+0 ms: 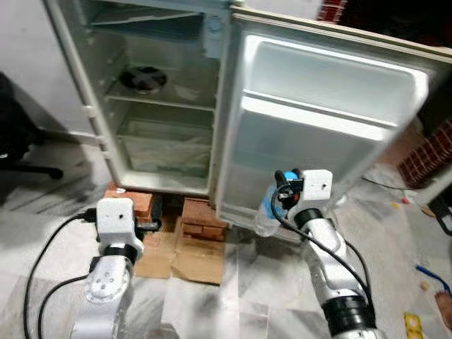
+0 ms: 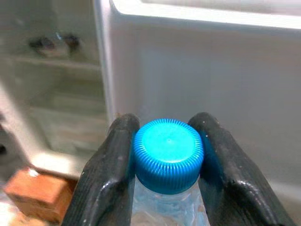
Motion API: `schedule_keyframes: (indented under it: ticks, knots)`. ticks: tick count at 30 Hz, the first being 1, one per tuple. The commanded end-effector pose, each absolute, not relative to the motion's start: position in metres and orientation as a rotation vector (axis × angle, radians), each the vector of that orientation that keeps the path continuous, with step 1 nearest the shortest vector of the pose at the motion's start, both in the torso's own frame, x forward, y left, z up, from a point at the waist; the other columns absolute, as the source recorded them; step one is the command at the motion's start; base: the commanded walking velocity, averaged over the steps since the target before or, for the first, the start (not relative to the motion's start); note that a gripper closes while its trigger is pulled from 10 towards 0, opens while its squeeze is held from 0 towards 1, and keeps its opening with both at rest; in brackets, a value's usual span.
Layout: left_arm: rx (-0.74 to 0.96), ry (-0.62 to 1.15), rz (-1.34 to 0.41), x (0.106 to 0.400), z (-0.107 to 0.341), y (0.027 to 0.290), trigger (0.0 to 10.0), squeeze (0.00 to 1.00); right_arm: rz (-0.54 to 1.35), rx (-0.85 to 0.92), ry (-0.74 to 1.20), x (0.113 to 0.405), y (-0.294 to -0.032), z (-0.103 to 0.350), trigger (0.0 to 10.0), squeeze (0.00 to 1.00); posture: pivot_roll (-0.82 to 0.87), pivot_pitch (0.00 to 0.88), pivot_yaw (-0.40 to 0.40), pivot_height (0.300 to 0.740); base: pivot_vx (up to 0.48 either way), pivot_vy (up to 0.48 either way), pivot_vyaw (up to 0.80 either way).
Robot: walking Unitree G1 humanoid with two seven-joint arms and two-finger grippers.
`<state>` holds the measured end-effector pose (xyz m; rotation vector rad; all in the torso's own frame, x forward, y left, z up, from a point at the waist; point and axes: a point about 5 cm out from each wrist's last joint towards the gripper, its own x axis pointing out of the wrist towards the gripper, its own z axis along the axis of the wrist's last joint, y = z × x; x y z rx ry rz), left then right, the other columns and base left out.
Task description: Restocking fridge
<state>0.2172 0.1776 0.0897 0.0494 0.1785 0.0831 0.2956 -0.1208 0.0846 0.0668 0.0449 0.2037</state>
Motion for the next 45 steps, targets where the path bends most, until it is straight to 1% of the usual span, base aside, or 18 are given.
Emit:
schedule_keyframes:
  ticks: [1, 6, 12, 19, 24, 39, 45]
  knots:
    - [0.028, 0.158, 0.049, 0.2200, 0.0944, 0.1664, 10.0, 0.00, 0.154, 0.043, 0.027, 0.2950, -0.1389, 0.0883, 10.0, 0.00, 0.10, 0.000, -0.079, 0.740, 0.345, 0.307, 0.00]
    - [0.030, 0.163, 0.046, 0.2207, 0.0940, 0.1650, 10.0, 0.00, 0.151, 0.042, 0.027, 0.2956, -0.1403, 0.0892, 10.0, 0.00, 0.10, 0.000, -0.079, 0.740, 0.354, 0.175, 0.00]
    - [0.035, 0.169, 0.043, 0.2214, 0.0936, 0.1632, 10.0, 0.00, 0.135, 0.047, 0.039, 0.2964, -0.1433, 0.0885, 10.0, 0.00, 0.10, 0.000, -0.079, 0.740, 0.000, 0.000, 0.00]
    - [0.038, 0.167, 0.032, 0.2222, 0.0946, 0.1627, 10.0, 0.00, 0.130, 0.046, 0.047, 0.2973, -0.1431, 0.0879, 10.0, 0.00, 0.10, 0.000, -0.079, 0.740, 0.000, 0.000, -0.63]
    - [0.036, 0.167, 0.034, 0.2227, 0.0953, 0.1637, 10.0, 0.00, 0.135, 0.043, 0.044, 0.2974, -0.1412, 0.0882, 10.0, 0.00, 0.10, 0.000, -0.079, 0.740, 0.000, 0.000, 0.00]
    - [0.027, 0.176, 0.047, 0.2240, 0.0935, 0.1658, 10.0, 0.00, 0.141, 0.036, 0.040, 0.2989, -0.1402, 0.0890, 10.0, 0.00, 0.10, 0.000, -0.079, 0.740, 0.426, 0.000, 0.00]
    - [0.026, 0.183, 0.047, 0.2248, 0.0923, 0.1654, 10.0, 0.00, 0.141, 0.035, 0.040, 0.2996, -0.1404, 0.0891, 10.0, 0.00, 0.10, 0.000, -0.081, 0.740, 0.000, 0.000, 0.00]
